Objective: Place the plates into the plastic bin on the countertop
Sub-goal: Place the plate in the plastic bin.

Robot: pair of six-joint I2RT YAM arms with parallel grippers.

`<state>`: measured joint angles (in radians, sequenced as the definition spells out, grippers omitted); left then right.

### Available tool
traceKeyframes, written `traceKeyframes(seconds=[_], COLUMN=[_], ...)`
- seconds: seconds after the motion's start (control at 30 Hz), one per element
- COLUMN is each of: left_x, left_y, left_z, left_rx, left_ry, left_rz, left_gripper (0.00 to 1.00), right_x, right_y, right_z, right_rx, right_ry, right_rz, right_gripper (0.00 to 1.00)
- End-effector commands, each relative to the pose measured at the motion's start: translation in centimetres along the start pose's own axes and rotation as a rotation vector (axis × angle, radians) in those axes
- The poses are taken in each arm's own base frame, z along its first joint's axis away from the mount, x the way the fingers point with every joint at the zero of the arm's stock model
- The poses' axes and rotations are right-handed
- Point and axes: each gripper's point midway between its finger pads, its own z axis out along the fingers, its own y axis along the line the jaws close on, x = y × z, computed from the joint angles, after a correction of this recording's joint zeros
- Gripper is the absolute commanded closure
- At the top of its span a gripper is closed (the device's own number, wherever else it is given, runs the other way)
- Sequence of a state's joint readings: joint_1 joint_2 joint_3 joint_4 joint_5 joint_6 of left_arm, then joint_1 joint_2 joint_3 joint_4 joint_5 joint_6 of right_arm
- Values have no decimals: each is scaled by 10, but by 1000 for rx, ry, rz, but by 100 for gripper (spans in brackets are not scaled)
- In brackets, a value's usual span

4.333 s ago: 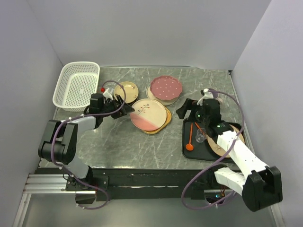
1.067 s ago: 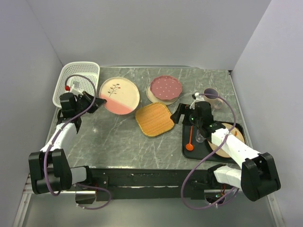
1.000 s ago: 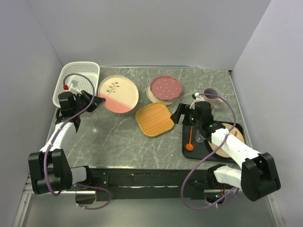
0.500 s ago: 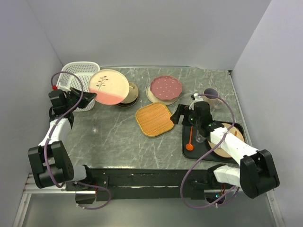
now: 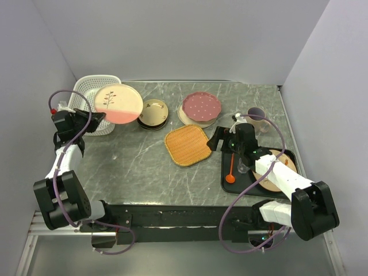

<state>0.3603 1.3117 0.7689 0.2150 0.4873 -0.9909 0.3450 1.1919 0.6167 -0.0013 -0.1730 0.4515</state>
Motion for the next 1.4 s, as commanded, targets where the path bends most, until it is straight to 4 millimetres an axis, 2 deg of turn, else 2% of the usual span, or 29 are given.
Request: traceKeyframes(seconds=[0.0,0.33,0.77,1.37], left_x=[-47,-62,-87,-114], left_y=[-74,-70,-35,-5], left_z=[-16,-6,7,13], left_rx=[201,245,125,34], left_ry=[-142,-150,-223,-325], left_rz=[67,16,-64,-111], left_gripper=[99,99,99,99], right_x=[-14,-16,-13,-14], right_y=[3,-3,-8,-10], right_z=[1,2,3,1], right_rx=[11,46,70,84], right_ry=[-44,-54,-37,-44], right_rz=[-24,-30,-30,-35], right_gripper=[0,0,0,0])
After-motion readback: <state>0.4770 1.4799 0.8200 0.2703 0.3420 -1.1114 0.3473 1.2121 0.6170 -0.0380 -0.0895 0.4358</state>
